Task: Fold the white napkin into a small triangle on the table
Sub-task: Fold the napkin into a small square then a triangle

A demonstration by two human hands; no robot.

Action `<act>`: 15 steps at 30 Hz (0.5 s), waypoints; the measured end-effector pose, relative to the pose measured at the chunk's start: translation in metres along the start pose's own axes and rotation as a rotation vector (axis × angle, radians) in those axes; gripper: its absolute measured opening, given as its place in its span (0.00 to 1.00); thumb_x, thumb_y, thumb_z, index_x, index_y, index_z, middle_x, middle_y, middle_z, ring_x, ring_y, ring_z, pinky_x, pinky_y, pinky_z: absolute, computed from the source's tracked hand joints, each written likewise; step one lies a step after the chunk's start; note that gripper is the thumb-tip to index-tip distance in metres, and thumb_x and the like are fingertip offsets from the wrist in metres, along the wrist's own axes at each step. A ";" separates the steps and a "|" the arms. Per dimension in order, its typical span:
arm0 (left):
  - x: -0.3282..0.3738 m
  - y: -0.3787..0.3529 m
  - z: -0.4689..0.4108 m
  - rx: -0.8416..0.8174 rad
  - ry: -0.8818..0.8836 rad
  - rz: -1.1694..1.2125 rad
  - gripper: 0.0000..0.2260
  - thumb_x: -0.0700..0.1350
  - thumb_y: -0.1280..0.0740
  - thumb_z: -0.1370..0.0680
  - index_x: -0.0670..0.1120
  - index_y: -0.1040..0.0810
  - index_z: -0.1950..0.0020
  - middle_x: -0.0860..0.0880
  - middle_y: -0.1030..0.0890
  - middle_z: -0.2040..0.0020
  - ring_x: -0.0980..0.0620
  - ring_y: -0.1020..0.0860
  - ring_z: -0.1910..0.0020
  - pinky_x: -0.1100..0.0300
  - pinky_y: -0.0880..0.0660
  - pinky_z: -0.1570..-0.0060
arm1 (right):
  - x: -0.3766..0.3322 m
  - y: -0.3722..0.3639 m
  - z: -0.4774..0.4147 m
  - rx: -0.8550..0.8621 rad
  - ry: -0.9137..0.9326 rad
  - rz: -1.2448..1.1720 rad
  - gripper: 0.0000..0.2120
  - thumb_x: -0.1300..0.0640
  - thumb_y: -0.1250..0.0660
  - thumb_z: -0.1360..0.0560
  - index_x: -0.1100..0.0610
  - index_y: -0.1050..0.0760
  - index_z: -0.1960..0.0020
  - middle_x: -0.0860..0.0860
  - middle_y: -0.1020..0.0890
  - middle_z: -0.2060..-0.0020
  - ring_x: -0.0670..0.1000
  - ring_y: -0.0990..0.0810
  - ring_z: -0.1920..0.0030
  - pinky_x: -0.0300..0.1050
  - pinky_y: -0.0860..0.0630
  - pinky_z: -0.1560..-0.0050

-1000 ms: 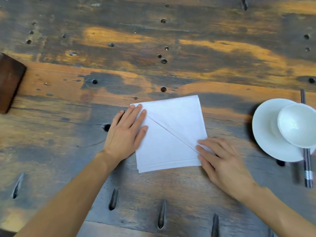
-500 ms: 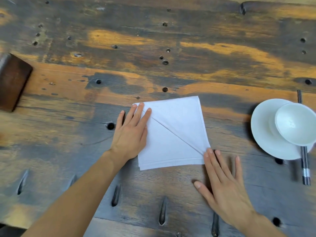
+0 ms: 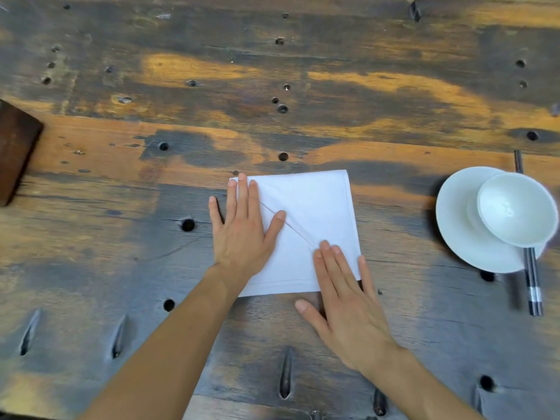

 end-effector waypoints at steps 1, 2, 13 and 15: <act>0.001 0.000 0.000 0.005 0.006 -0.003 0.38 0.68 0.63 0.19 0.44 0.57 0.16 0.46 0.60 0.15 0.47 0.62 0.17 0.38 0.61 0.20 | 0.001 -0.001 0.006 0.014 0.000 -0.001 0.39 0.33 0.56 0.17 0.60 0.48 0.18 0.54 0.50 0.18 0.53 0.53 0.18 0.61 0.52 0.22; 0.002 0.001 0.001 0.015 0.017 0.006 0.38 0.67 0.62 0.19 0.44 0.55 0.16 0.44 0.59 0.15 0.46 0.60 0.17 0.38 0.60 0.20 | 0.001 -0.003 0.011 0.027 0.000 -0.006 0.38 0.33 0.54 0.17 0.61 0.47 0.18 0.54 0.47 0.18 0.53 0.51 0.18 0.61 0.50 0.22; 0.023 -0.010 0.010 0.054 -0.015 -0.003 0.38 0.69 0.59 0.19 0.47 0.52 0.16 0.44 0.55 0.15 0.44 0.56 0.16 0.34 0.61 0.22 | -0.004 0.026 0.033 0.210 -0.064 -0.059 0.36 0.36 0.49 0.18 0.65 0.31 0.26 0.58 0.32 0.24 0.55 0.35 0.23 0.69 0.48 0.25; 0.022 -0.012 0.010 0.073 -0.002 0.023 0.37 0.69 0.57 0.18 0.47 0.51 0.16 0.45 0.56 0.15 0.44 0.57 0.16 0.34 0.61 0.22 | -0.010 0.039 0.005 0.205 -0.067 -0.145 0.37 0.36 0.54 0.16 0.64 0.37 0.22 0.57 0.38 0.21 0.53 0.43 0.20 0.66 0.51 0.23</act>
Point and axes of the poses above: each hand's wrist, its own z-axis away from the middle knuckle, its own y-axis out of the back of the hand, x = y × z, the point moved 7 cm from there along -z, towards the middle knuckle
